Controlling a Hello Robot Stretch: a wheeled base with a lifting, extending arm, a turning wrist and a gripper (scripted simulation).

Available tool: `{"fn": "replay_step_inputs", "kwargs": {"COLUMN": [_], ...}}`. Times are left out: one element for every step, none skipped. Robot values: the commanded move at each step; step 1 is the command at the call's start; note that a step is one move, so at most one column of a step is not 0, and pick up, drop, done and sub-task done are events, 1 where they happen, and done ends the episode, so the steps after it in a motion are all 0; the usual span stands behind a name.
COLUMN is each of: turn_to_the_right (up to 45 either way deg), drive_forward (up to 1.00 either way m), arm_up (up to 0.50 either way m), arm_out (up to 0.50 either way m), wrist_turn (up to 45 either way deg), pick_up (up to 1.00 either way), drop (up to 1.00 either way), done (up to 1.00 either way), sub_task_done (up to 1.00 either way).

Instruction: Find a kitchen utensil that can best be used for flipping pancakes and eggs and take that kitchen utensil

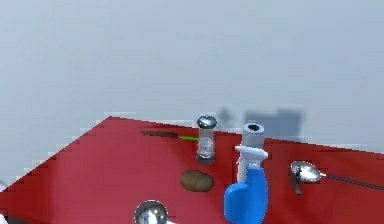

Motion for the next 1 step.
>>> {"fn": "replay_step_inputs", "kwargs": {"turn_to_the_right": [0.0], "drive_forward": [0.0], "arm_up": [0.38], "arm_out": [0.0], "wrist_turn": [0.0], "pick_up": [0.0], "drop": [0.0], "done": [0.0], "sub_task_done": [0.0]}}
